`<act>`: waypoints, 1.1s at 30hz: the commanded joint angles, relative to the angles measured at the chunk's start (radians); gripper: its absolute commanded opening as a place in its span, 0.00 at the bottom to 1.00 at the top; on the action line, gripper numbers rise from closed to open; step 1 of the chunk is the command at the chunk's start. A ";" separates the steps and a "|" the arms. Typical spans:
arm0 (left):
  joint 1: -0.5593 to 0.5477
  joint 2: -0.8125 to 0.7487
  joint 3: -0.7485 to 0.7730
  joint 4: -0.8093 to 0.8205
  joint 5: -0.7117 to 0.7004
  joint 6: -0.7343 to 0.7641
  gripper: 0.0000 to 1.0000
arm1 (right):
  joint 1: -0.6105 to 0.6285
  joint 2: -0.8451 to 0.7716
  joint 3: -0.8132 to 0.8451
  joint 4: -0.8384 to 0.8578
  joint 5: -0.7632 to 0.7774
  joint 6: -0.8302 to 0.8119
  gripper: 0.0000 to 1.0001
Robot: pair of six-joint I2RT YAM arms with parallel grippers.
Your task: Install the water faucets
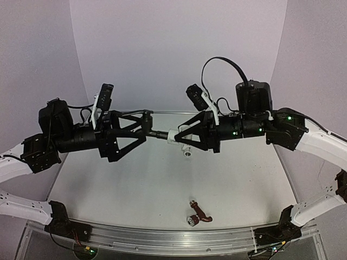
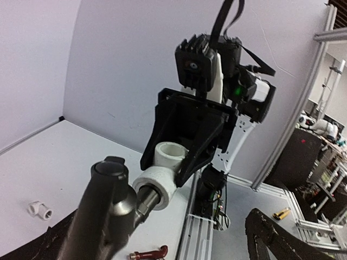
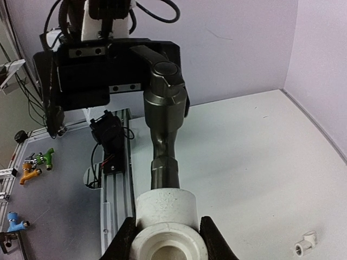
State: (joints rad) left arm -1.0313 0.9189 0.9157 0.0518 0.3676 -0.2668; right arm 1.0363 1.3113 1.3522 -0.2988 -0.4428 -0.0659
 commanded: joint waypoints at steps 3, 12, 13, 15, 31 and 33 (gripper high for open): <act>-0.003 -0.043 0.011 -0.004 -0.329 -0.127 1.00 | -0.173 0.031 0.091 0.064 0.256 -0.128 0.00; 0.041 0.075 0.067 -0.160 -0.544 -0.205 1.00 | -0.530 0.283 0.204 0.014 0.303 -0.240 0.00; 0.057 0.077 0.059 -0.151 -0.537 -0.215 1.00 | -0.567 0.318 0.210 0.013 0.284 -0.243 0.00; 0.082 0.078 0.041 -0.128 -0.520 -0.238 1.00 | -0.611 0.371 0.192 0.024 0.265 -0.272 0.00; 0.135 0.049 -0.021 -0.122 -0.547 -0.292 1.00 | -0.706 0.547 -0.205 0.677 0.170 -0.069 0.00; 0.136 0.050 -0.027 -0.118 -0.551 -0.293 1.00 | -0.702 0.555 -0.204 0.701 0.171 -0.030 0.00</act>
State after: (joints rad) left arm -0.9011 0.9901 0.8997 -0.0779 -0.1530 -0.5518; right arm 0.3261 1.8695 1.1267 0.1611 -0.2408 -0.1973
